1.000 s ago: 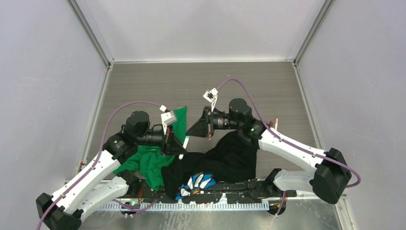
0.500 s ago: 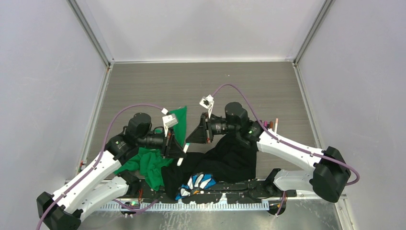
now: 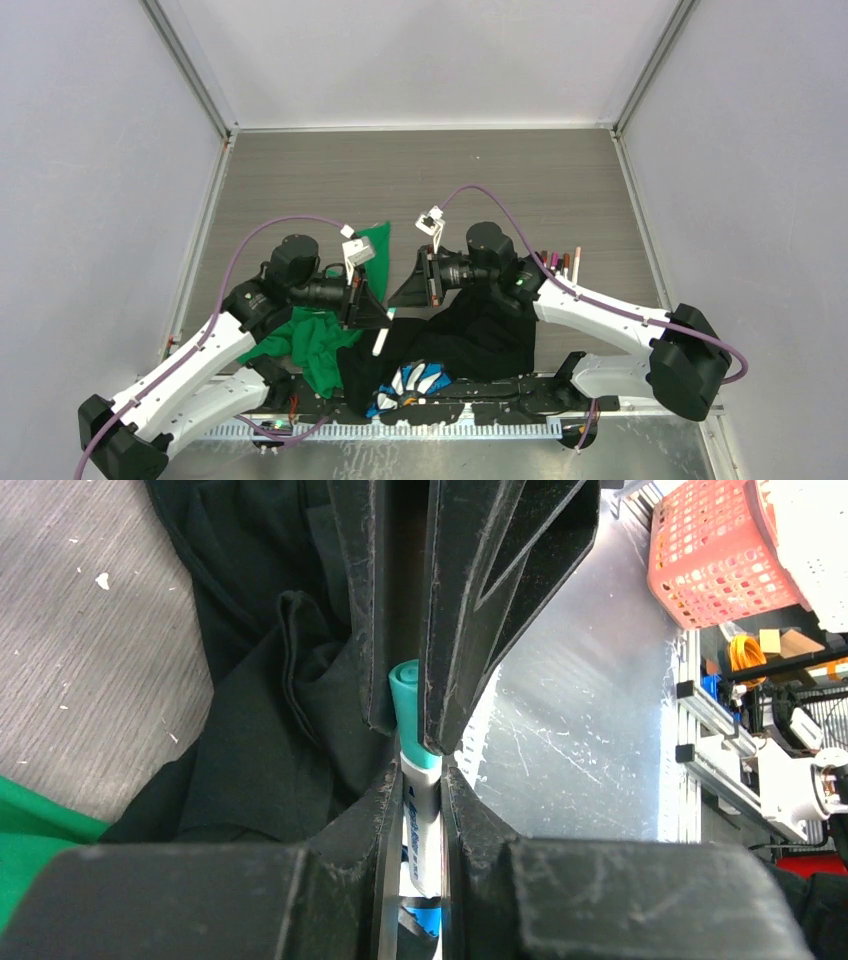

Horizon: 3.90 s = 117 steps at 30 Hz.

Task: Insert the pens into the pen caps
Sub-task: Press the pen cap onto the pen.

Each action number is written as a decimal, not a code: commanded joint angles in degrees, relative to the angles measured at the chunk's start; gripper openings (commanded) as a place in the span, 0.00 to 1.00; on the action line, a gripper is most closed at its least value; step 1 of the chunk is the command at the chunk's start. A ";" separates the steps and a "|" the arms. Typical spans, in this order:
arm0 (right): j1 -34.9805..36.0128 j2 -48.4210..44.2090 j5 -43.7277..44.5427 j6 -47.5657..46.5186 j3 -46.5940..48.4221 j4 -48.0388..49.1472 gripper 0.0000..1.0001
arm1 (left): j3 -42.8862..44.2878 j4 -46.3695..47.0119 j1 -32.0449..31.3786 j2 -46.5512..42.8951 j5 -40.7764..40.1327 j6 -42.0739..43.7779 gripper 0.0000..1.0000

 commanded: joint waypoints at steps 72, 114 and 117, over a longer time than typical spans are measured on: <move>-10.97 -1.45 -3.39 -19.91 9.75 0.71 0.01 | 14.93 1.51 1.83 -4.57 -17.81 -3.48 0.98; -9.06 0.77 -21.32 -33.10 18.88 -24.83 0.01 | 29.16 -3.40 11.31 12.57 8.54 -8.07 0.39; -9.03 1.05 -21.23 -32.97 19.06 -24.80 0.01 | 29.24 -5.02 11.24 12.56 8.42 -6.81 0.40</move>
